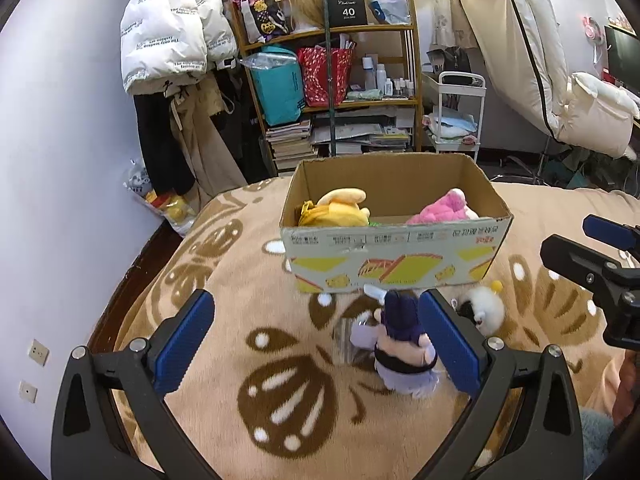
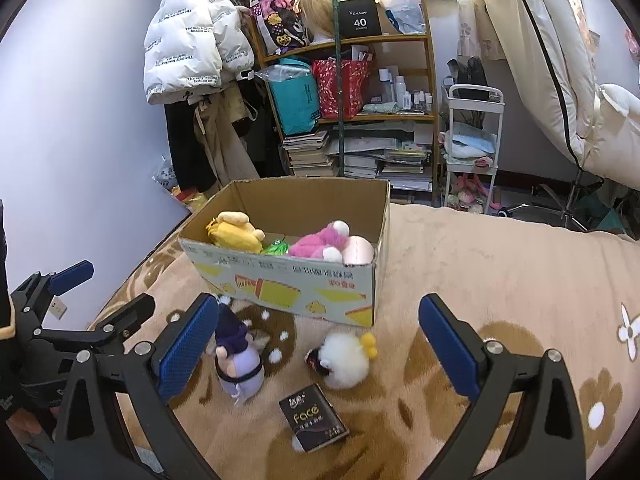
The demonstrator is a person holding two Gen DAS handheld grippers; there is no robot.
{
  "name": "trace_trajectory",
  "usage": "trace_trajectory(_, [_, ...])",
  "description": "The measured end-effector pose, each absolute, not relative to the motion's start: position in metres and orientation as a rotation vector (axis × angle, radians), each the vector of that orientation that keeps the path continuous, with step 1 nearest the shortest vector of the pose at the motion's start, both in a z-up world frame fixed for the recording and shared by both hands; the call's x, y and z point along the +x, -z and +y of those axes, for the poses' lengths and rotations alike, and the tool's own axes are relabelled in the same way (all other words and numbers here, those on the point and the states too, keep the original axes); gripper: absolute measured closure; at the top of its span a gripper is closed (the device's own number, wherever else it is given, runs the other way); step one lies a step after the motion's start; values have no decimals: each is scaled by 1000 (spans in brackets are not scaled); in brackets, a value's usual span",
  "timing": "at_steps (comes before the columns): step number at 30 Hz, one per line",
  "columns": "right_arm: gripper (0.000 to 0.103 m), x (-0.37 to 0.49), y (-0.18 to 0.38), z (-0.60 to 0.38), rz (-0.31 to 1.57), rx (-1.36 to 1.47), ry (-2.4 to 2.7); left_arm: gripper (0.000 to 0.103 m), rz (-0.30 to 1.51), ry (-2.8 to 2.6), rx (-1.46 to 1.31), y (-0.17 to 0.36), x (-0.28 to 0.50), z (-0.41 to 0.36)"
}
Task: Organize soft objects
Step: 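Withdraw both tools from the box toward the remaining doll and fluffy ball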
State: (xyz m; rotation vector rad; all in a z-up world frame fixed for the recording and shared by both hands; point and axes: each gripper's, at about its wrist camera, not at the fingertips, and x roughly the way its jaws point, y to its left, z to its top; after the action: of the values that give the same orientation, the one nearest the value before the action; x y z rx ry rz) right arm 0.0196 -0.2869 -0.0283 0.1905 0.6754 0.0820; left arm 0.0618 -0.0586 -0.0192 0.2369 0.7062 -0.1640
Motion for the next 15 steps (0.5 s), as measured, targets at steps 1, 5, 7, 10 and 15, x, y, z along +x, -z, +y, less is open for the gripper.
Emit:
trace_trajectory(1, [0,17,28,-288,672,193,-81,3,710,161,237,20,60,-57])
trace_trajectory(5, [0,13,28,-290,669,199,-71,3,722,164,235,21,55,-57])
trace_trajectory(7, [0,13,28,-292,667,201,-68,3,720,168,247,23,53,-59])
trace_trajectory(10, [0,13,30,-293,672,204,-56,3,724,176,258,25,52,-62])
trace_trajectory(15, [0,17,38,-296,698,211,-41,3,732,199,266,30,52,-69])
